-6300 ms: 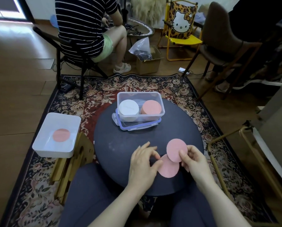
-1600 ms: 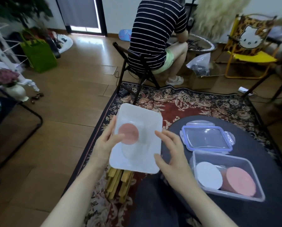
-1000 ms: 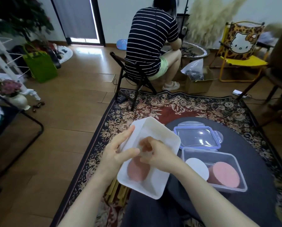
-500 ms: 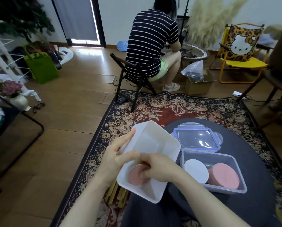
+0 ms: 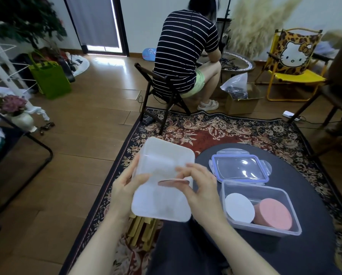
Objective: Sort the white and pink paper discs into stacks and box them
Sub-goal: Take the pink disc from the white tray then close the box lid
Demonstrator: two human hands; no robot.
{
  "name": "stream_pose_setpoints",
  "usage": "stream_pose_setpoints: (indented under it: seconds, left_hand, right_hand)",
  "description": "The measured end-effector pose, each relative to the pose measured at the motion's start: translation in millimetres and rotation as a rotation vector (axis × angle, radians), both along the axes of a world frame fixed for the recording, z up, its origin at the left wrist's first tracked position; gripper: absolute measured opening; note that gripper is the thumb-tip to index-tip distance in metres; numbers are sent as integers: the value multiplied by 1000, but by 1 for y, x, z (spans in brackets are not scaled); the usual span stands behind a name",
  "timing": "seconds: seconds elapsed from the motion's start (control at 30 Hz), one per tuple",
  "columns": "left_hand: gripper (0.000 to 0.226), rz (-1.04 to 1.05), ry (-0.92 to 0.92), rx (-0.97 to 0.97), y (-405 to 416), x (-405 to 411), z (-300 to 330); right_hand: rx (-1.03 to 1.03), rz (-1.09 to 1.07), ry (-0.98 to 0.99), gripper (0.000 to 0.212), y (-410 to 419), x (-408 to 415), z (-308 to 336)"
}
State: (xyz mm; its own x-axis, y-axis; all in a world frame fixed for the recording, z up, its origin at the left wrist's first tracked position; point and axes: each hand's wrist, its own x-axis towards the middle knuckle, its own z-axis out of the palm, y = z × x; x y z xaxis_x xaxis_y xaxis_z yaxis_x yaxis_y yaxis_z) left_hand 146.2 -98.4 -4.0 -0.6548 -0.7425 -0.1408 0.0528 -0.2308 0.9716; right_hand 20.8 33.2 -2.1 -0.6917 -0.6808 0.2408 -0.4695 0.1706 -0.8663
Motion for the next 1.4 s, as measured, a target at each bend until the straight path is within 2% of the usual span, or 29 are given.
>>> stream_pose_setpoints:
  seconds: [0.07, 0.13, 0.2, 0.3, 0.43, 0.5, 0.57, 0.63, 0.77, 0.93, 1.2, 1.4]
  left_hand:
    - [73, 53, 22, 25, -6, 2, 1]
    - [71, 79, 3, 20, -11, 4, 0]
    - [70, 106, -23, 15, -16, 5, -5]
    - [80, 115, -102, 20, -27, 4, -19]
    - [57, -87, -466, -56, -51, 7, -47]
    - [61, -146, -649, -69, -60, 13, -63]
    - [52, -162, -743, -144, -63, 19, -72]
    - [40, -157, -744, -133, -65, 20, -77]
    - [44, -89, -761, -148, -83, 9, -89]
    - [48, -36, -616, -202, -112, -17, -104]
    - [51, -137, -555, -209, -124, -29, -147]
    - [56, -130, -571, -206, -128, -26, -159]
  right_hand:
    - [-30, -34, -120, 17, 1, 4, -10]
    - [-66, -16, -430, 13, 1, 9, -21]
    - [-100, -12, -639, 15, -2, 16, -30]
    - [-38, -62, -757, 16, -15, 26, -43]
    - [35, -126, -764, 19, -35, 26, -61]
    - [101, -137, -744, 24, -42, 24, -71]
    - [168, -126, -733, 28, -49, 23, -82]
    - [219, -125, -735, 30, -57, 24, -91]
    - [261, -174, -738, 27, -78, 29, -109]
    - [246, -235, -774, 25, -117, 17, -129]
    - [369, -247, -963, 17, -134, -15, -163]
    - [295, -303, -880, 16, -129, -14, -143]
